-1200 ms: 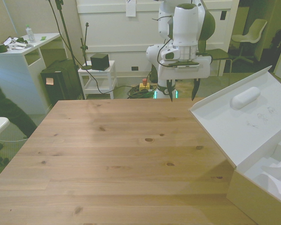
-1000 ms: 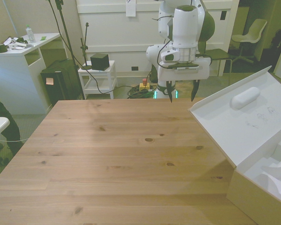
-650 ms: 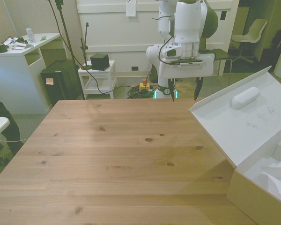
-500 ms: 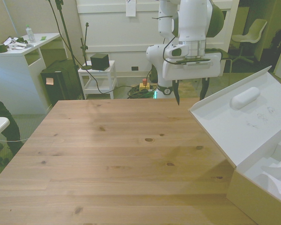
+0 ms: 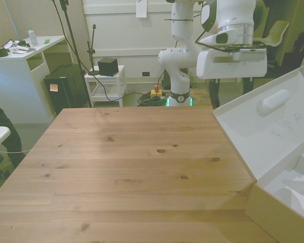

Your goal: Close the box

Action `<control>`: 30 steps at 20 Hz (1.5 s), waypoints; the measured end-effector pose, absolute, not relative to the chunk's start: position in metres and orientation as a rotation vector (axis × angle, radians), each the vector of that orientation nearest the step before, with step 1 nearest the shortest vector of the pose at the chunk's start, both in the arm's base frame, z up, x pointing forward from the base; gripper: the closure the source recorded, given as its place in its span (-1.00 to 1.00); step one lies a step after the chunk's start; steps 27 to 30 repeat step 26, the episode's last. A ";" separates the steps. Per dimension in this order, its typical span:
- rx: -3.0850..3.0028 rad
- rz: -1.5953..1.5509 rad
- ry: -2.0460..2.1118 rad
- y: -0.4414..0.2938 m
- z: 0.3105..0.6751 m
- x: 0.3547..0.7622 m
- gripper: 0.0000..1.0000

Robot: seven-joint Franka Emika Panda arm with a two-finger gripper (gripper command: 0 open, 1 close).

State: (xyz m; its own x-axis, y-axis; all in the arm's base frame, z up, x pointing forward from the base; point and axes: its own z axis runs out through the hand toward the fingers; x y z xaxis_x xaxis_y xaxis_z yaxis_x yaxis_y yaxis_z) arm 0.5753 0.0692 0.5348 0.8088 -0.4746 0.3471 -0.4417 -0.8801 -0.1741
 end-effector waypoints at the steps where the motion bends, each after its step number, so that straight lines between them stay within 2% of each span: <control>1: -2.910 -0.620 0.709 0.077 0.543 0.586 -1.00; 7: -2.902 -0.697 0.579 0.133 0.601 0.633 -1.00; 14: -2.879 -0.714 0.586 0.137 0.622 0.680 -1.00; 18: -2.879 -0.678 0.641 0.108 0.624 0.671 -1.00; 26: -2.942 -0.440 0.942 0.013 0.567 0.599 -1.00; 30: -2.942 -0.440 0.942 0.013 0.567 0.599 -1.00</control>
